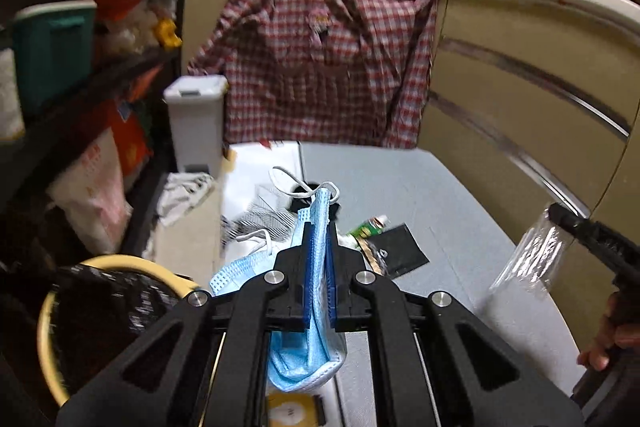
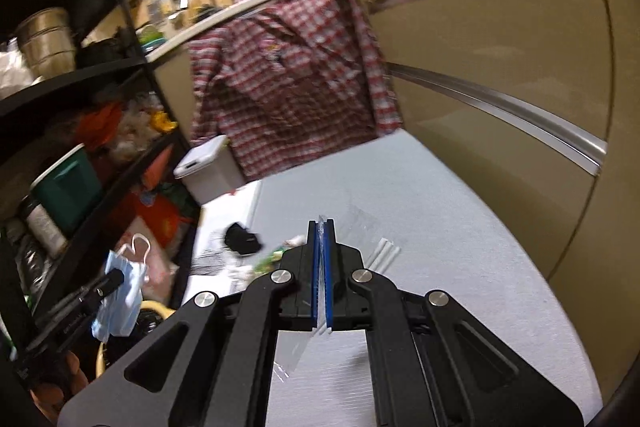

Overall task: Collect trash
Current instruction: 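Carry the face mask and wrappers over the trash bin with both grippers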

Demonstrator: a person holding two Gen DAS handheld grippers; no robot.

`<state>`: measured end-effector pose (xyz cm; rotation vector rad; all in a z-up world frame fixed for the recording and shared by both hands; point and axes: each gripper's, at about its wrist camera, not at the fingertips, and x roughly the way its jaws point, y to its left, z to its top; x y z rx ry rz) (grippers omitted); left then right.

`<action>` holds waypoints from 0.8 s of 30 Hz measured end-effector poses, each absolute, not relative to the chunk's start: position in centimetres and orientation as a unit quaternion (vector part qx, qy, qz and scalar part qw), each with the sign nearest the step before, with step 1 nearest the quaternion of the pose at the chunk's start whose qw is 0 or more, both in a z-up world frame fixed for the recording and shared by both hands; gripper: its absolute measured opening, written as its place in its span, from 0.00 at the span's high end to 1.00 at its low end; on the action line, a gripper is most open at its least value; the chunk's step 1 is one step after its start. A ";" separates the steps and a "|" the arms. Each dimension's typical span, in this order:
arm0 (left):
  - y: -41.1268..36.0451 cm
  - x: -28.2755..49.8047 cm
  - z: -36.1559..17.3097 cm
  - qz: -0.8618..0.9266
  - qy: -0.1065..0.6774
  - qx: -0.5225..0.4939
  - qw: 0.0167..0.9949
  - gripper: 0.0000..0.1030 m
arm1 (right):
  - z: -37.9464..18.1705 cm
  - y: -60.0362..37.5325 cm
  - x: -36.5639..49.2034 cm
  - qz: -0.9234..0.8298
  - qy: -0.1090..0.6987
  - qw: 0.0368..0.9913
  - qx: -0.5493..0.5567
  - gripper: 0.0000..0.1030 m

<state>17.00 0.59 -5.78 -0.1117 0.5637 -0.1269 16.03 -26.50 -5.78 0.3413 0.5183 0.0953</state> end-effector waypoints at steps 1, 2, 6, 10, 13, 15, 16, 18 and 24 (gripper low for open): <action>1.1 16.4 -5.0 -0.057 0.271 -0.052 0.959 0.95 | -5.5 -25.9 15.9 0.054 0.253 0.952 0.165 0.98; 1.6 15.8 -4.3 -0.052 0.266 -0.050 0.961 0.95 | -5.3 -25.2 15.7 0.064 0.252 0.952 0.163 0.98; 4.1 13.3 -1.9 -0.030 0.247 -0.052 0.967 0.95 | -4.2 -22.4 15.0 0.102 0.247 0.951 0.157 0.98; 6.1 11.3 -0.7 -0.002 0.231 -0.052 0.971 0.95 | -3.3 -19.5 14.2 0.135 0.241 0.950 0.144 0.98; 7.3 10.3 -0.3 0.014 0.224 -0.054 0.973 0.95 | -2.9 -17.2 13.6 0.158 0.240 0.949 0.132 0.98; 8.0 9.8 -0.3 0.027 0.220 -0.051 0.974 0.95 | -2.9 -15.9 13.4 0.169 0.241 0.948 0.124 0.98; 8.2 9.7 -0.3 0.031 0.220 -0.050 0.974 0.95 | -2.8 -15.0 13.3 0.176 0.242 0.947 0.119 0.98; 8.9 9.2 -0.5 0.040 0.219 -0.047 0.974 0.95 | -2.8 -13.5 13.1 0.187 0.243 0.945 0.111 0.98; 11.2 8.8 -1.6 0.079 0.225 -0.033 0.971 0.95 | -3.3 -8.9 13.4 0.218 0.255 0.939 0.081 0.98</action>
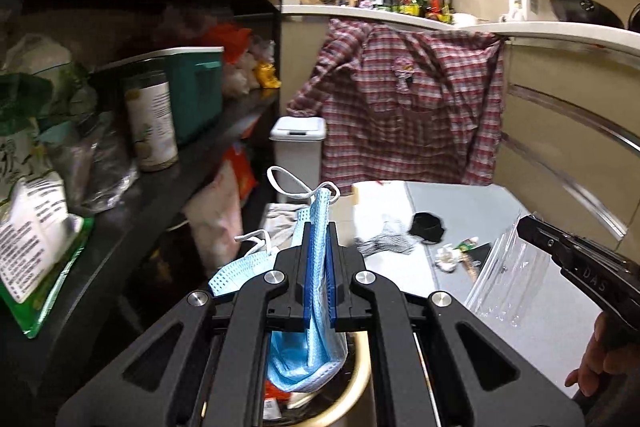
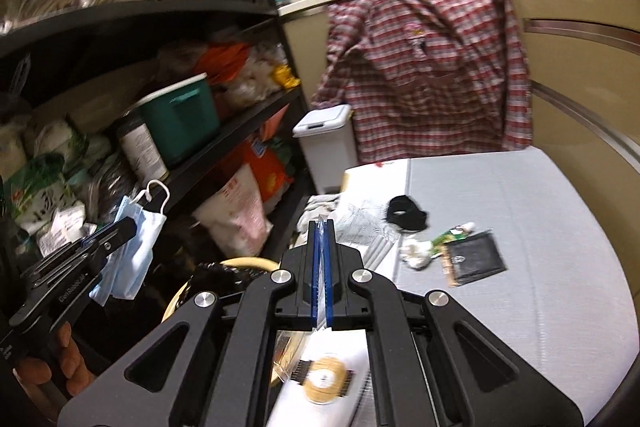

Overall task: Collect trash
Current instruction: 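Carry the face mask and wrappers over the trash bin with both grippers, then open both grippers to drop the mask and wrappers into the bin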

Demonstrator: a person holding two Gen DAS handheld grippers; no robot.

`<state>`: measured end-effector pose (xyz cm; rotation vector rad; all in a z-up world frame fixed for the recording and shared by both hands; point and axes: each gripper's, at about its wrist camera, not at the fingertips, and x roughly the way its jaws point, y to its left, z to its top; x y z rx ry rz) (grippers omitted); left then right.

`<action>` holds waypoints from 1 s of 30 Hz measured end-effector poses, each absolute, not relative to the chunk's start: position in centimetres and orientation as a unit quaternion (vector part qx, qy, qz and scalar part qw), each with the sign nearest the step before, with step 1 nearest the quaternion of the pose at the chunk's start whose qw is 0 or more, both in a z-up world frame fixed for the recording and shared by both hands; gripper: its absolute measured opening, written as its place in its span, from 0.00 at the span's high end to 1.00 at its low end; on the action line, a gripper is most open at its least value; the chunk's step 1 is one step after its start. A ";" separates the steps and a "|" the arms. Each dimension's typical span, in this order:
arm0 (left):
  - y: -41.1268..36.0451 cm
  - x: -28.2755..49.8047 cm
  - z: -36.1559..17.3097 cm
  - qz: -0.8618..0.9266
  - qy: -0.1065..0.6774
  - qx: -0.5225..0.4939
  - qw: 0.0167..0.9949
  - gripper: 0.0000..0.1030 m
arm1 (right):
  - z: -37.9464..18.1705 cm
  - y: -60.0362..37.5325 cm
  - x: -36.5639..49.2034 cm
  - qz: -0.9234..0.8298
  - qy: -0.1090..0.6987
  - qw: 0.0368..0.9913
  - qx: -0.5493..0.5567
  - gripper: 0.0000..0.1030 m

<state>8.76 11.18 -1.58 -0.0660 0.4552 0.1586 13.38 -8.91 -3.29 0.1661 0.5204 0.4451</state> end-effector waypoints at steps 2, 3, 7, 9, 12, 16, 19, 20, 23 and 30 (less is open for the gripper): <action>12.3 8.5 -2.1 0.087 0.232 -0.036 0.968 0.95 | -3.5 -7.5 13.4 0.227 0.257 0.936 0.071 0.98; 12.8 8.6 -2.3 0.092 0.236 -0.038 0.967 0.95 | -3.7 -6.5 13.5 0.235 0.260 0.934 0.064 0.98; 14.8 9.1 -3.6 0.116 0.255 -0.045 0.959 0.95 | -4.7 -3.4 13.6 0.256 0.270 0.927 0.043 0.98; 15.7 9.5 -4.1 0.128 0.264 -0.046 0.955 0.95 | -5.2 -2.2 13.6 0.265 0.276 0.923 0.038 0.98; 16.6 10.1 -4.9 0.144 0.275 -0.048 0.949 0.95 | -6.0 -0.2 14.0 0.280 0.288 0.915 0.035 0.98; 17.7 10.7 -5.8 0.164 0.286 -0.050 0.943 0.95 | -6.8 1.8 14.3 0.293 0.299 0.908 0.028 0.98; 18.2 11.1 -6.2 0.179 0.290 -0.043 0.939 0.95 | -7.3 3.2 14.7 0.300 0.306 0.903 0.023 0.98; 18.1 11.2 -6.3 0.183 0.291 -0.039 0.938 0.95 | -7.4 3.6 14.8 0.300 0.308 0.903 0.022 0.98; 18.1 11.4 -6.5 0.192 0.293 -0.024 0.936 0.95 | -7.8 4.4 15.3 0.302 0.316 0.899 0.018 0.98; 18.4 11.7 -6.7 0.205 0.294 -0.004 0.934 0.95 | -8.9 6.0 16.0 0.306 0.333 0.892 0.009 0.98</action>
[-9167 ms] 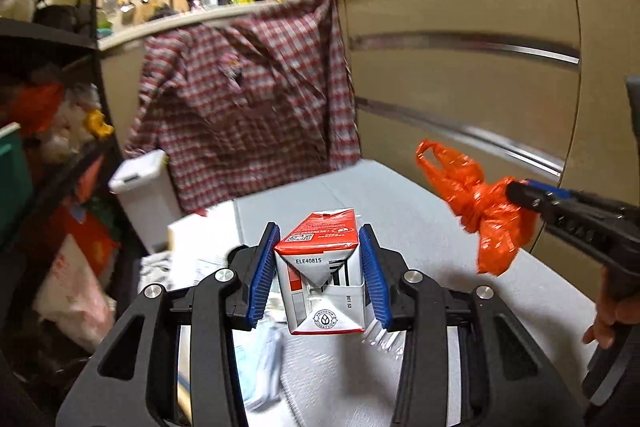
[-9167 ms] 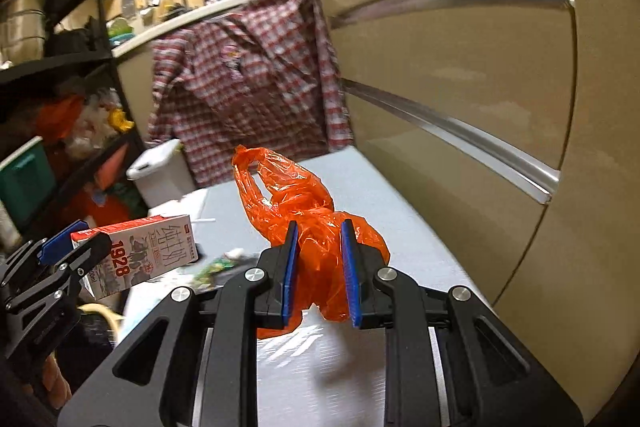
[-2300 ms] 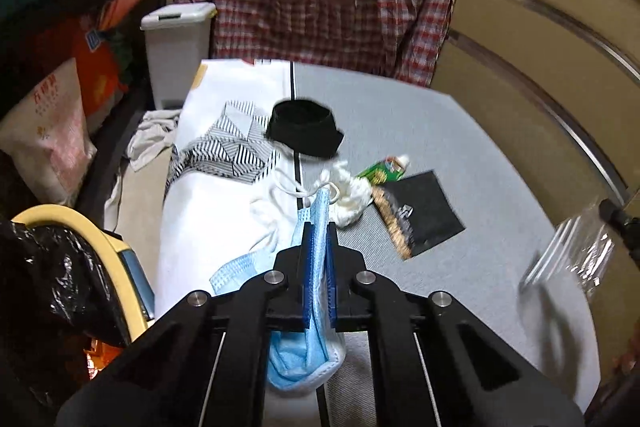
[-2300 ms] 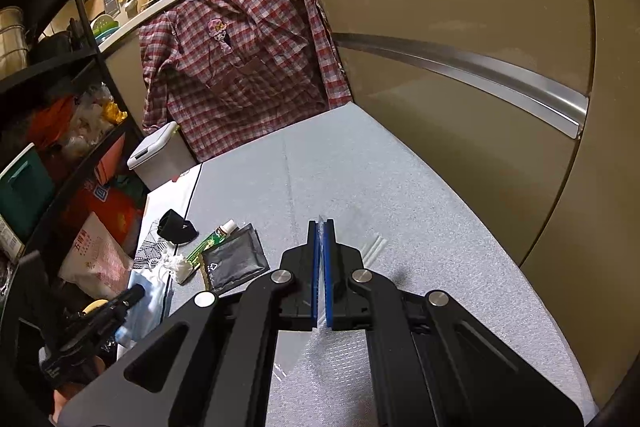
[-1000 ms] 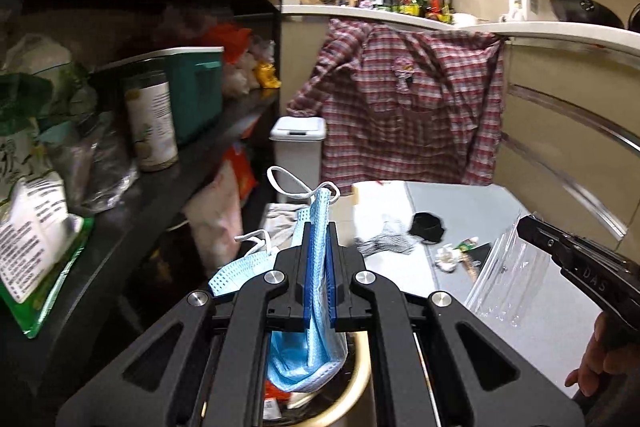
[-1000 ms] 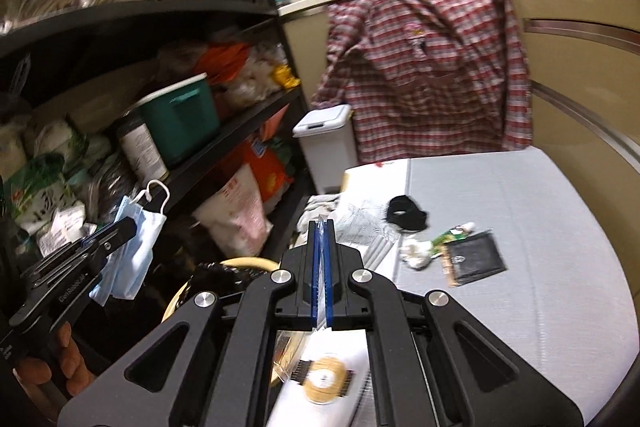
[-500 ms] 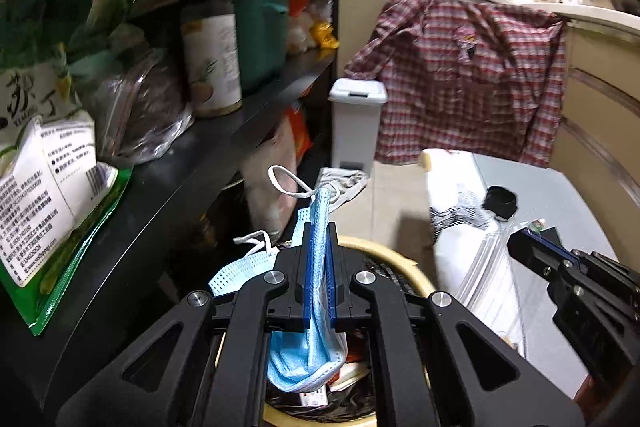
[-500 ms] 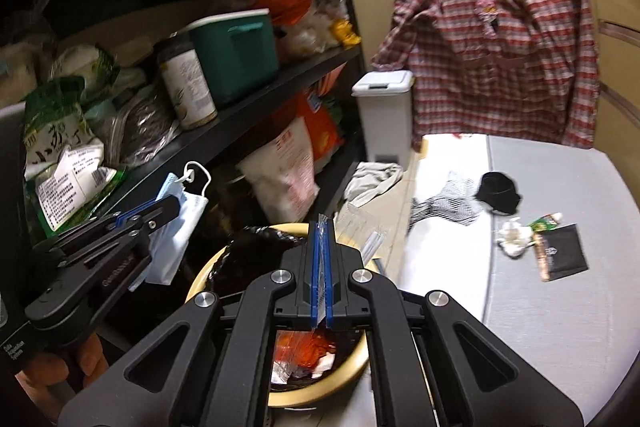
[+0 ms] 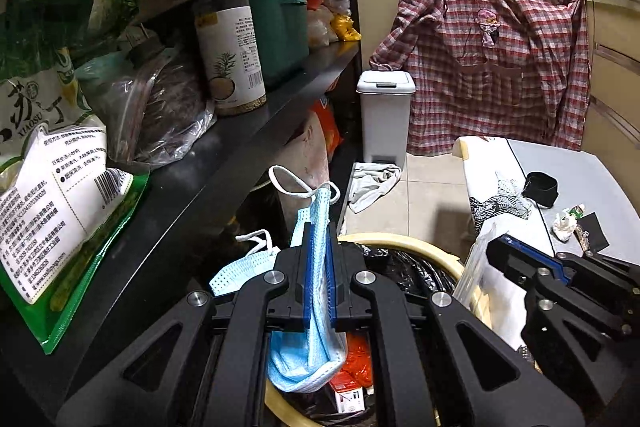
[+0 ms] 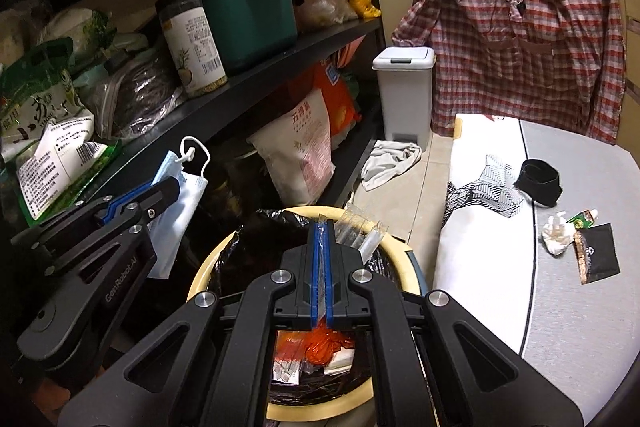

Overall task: Collect trash
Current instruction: 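Open both grippers to drop the mask and wrappers into the bin, then move both grippers back from the bin toward the black pouch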

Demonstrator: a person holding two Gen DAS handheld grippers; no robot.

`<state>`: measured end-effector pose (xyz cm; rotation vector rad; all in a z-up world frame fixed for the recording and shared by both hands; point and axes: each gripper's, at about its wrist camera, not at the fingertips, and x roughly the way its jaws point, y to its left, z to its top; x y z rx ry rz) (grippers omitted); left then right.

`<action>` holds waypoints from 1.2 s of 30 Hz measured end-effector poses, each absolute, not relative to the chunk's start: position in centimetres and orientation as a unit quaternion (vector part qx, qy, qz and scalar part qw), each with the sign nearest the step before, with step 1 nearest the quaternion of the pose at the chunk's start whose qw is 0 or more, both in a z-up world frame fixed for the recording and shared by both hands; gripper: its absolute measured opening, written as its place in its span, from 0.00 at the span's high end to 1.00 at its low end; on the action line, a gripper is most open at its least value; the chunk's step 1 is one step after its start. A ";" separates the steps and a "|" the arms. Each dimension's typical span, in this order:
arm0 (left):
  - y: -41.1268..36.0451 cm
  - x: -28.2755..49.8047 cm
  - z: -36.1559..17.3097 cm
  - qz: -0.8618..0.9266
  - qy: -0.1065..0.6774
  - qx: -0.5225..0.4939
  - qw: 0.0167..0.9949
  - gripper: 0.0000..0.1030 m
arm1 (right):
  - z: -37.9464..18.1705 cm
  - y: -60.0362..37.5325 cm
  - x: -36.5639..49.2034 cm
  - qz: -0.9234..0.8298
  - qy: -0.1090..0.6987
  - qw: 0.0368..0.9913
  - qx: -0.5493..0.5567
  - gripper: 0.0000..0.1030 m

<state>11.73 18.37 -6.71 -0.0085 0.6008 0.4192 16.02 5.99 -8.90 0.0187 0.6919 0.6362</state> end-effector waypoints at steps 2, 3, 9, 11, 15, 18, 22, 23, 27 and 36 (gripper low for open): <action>18.5 11.8 -6.7 0.207 0.295 -0.003 0.933 0.95 | -9.0 6.3 16.1 0.308 0.336 0.890 0.007 0.98; 18.6 11.8 -6.7 0.209 0.296 -0.003 0.932 0.95 | -9.1 6.5 16.1 0.310 0.337 0.889 0.007 0.97; 19.2 11.2 -6.4 0.268 0.275 -0.007 0.923 0.19 | -8.8 6.4 16.3 0.294 0.334 0.895 0.013 0.62; 19.6 10.8 -6.1 0.276 0.265 -0.017 0.924 0.16 | -8.8 6.1 16.4 0.287 0.334 0.898 0.017 0.55; 20.3 10.9 -6.4 0.272 0.283 -0.040 0.919 0.14 | -8.9 5.7 16.6 0.282 0.343 0.896 0.025 0.47; 20.1 10.9 -6.4 0.276 0.281 -0.032 0.919 0.13 | -8.8 5.6 16.4 0.281 0.341 0.896 0.023 0.45; 19.7 10.9 -6.0 0.274 0.276 -0.034 0.920 0.11 | -8.3 4.7 16.3 0.277 0.340 0.898 0.027 0.40; 19.6 11.0 -5.9 0.272 0.277 -0.033 0.921 0.11 | -8.2 4.4 16.3 0.276 0.341 0.898 0.029 0.40; 18.4 10.7 -5.1 0.263 0.270 -0.027 0.926 0.11 | -7.3 2.3 15.7 0.270 0.339 0.900 0.032 0.36; 13.8 10.8 -3.3 0.219 0.255 -0.036 0.941 0.10 | -4.8 -5.3 14.0 0.226 0.314 0.921 0.038 0.36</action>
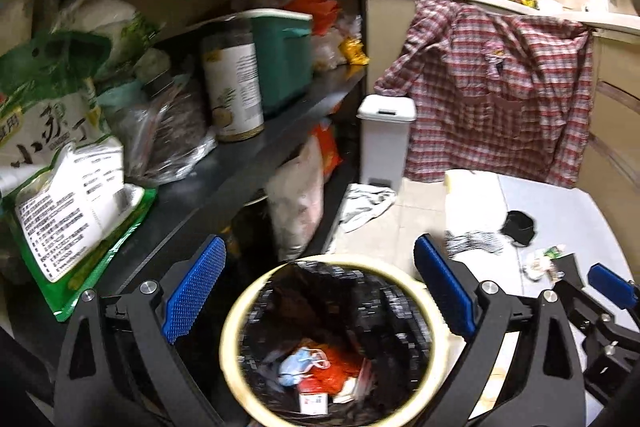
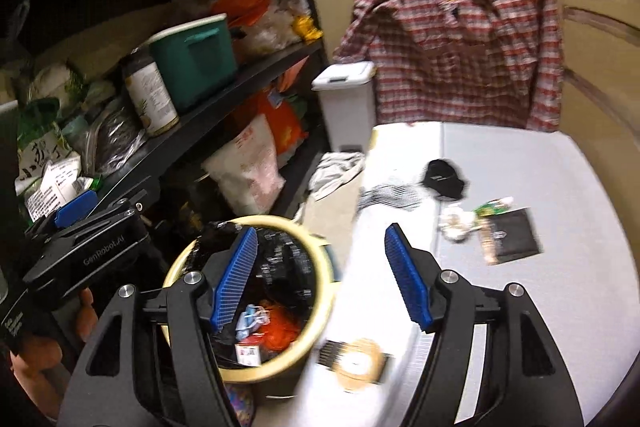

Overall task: Collect trash
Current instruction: 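Move both grippers back from the bin toward the black pouch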

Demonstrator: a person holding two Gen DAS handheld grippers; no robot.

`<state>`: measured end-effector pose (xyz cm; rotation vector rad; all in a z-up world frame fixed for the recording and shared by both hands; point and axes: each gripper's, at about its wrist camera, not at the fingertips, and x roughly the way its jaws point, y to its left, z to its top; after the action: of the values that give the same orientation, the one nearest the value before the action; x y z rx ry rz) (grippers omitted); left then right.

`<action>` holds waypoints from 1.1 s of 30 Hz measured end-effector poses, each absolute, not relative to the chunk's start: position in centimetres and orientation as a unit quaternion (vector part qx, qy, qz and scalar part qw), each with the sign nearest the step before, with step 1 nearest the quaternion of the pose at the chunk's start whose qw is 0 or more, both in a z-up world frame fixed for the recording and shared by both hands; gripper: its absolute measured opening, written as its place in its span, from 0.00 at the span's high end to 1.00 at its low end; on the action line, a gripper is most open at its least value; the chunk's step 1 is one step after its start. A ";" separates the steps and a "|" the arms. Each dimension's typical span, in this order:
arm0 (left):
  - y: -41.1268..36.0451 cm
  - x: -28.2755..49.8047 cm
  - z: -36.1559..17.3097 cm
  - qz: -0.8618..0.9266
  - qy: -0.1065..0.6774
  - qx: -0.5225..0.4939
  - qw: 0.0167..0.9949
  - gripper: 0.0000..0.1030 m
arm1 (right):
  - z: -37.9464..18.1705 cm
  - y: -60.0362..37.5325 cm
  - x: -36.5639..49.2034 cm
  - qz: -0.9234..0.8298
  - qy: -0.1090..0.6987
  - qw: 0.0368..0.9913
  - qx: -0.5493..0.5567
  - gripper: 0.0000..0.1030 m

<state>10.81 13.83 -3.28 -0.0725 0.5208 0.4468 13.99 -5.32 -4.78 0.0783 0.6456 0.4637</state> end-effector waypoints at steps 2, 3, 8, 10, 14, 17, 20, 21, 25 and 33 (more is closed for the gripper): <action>12.3 11.0 -3.0 0.207 0.250 -0.033 0.945 0.07 | -4.4 -7.1 13.7 0.212 0.307 0.927 0.042 0.36; 11.4 11.1 -2.9 0.199 0.246 -0.033 0.948 0.08 | -4.3 -8.1 13.6 0.204 0.305 0.929 0.045 0.36; 7.6 11.9 -3.0 0.168 0.240 -0.024 0.956 0.08 | -4.8 -13.0 13.3 0.159 0.300 0.938 0.062 0.36; 6.1 12.4 -3.2 0.161 0.240 -0.016 0.957 0.08 | -5.3 -14.7 13.5 0.142 0.303 0.940 0.069 0.36; 4.1 13.2 -3.7 0.150 0.245 -0.012 0.958 0.08 | -7.0 -17.3 14.7 0.113 0.309 0.942 0.069 0.36; 3.0 14.1 -4.4 0.144 0.252 -0.011 0.957 0.08 | -9.2 -18.9 16.4 0.095 0.326 0.939 0.061 0.36; 2.6 14.7 -5.1 0.141 0.257 -0.005 0.956 0.08 | -11.8 -20.0 18.7 0.081 0.355 0.929 0.060 0.36; 2.4 15.0 -5.3 0.141 0.257 -0.002 0.956 0.08 | -12.6 -20.2 19.6 0.077 0.364 0.926 0.063 0.36; 2.6 15.7 -6.2 0.144 0.259 0.006 0.955 0.08 | -14.1 -19.9 22.0 0.077 0.376 0.921 0.064 0.36; 4.3 17.0 -7.7 0.159 0.279 -0.001 0.947 0.08 | -16.3 -16.7 26.5 0.090 0.383 0.919 0.018 0.37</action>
<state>16.99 4.30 -7.74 -0.0015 0.5672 0.3233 26.46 -16.71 -16.31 0.0363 0.7866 0.1845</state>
